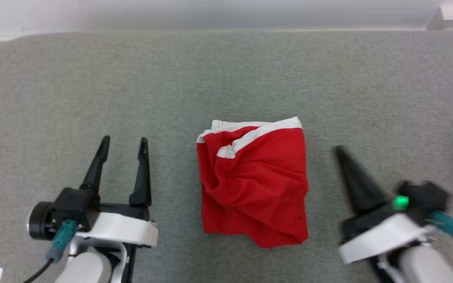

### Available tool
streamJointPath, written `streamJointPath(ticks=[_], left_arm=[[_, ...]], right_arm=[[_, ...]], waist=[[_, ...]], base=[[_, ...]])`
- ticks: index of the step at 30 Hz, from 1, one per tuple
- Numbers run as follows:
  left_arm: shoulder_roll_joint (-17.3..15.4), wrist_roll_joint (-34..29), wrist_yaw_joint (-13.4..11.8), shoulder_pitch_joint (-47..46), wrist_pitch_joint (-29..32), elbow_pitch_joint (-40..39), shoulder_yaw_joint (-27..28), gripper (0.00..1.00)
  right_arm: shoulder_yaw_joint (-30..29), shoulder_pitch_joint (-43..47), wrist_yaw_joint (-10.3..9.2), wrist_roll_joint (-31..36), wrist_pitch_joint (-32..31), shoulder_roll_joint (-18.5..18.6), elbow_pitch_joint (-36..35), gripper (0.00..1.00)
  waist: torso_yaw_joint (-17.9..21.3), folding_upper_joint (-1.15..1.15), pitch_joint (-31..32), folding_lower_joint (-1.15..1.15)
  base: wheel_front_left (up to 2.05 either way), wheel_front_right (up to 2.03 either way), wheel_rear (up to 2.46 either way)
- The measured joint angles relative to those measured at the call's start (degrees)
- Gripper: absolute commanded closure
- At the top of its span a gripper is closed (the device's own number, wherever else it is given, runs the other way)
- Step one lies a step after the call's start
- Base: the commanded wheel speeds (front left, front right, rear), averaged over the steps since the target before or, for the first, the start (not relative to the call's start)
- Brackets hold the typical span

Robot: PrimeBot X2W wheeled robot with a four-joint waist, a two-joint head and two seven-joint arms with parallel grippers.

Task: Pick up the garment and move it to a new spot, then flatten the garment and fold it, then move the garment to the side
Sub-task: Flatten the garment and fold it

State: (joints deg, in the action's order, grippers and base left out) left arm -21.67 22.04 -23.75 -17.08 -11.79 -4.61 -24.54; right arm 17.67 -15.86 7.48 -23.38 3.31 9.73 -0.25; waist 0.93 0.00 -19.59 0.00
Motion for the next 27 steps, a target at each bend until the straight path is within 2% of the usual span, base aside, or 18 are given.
streamJointPath(ticks=[4, 8, 16, 27], left_arm=[[0.96, 0.01, 0.29, -0.62, -0.43, 0.70, -0.53, 0.00], [1.80, 0.15, 0.80, -1.17, -0.94, 1.62, -1.13, 0.00], [2.88, 0.53, 1.52, -1.57, -1.93, 3.11, -1.31, 0.00], [3.44, 0.66, 2.02, -1.80, -2.49, 4.02, -1.21, 0.00]], right_arm=[[9.25, -5.32, 0.00, -1.96, -0.21, -1.51, 6.31, 1.00], [15.60, -10.01, 0.00, -4.36, 0.88, -3.03, 12.76, 1.00], [23.76, -15.57, 0.00, -8.35, 2.34, -4.68, 23.13, 1.00], [32.63, -20.78, -0.02, -12.16, 3.25, -6.16, 31.70, 1.00]], waist=[[-1.47, 0.00, -0.32, 0.00], [-3.15, 0.00, -0.49, 0.00], [-5.20, 0.00, -0.76, 0.00], [-5.45, 0.00, -1.13, 0.00]], base=[[0.00, 0.00, 0.00], [0.00, 0.00, 0.00], [0.00, 0.00, 0.00], [0.00, 0.00, 0.00]])
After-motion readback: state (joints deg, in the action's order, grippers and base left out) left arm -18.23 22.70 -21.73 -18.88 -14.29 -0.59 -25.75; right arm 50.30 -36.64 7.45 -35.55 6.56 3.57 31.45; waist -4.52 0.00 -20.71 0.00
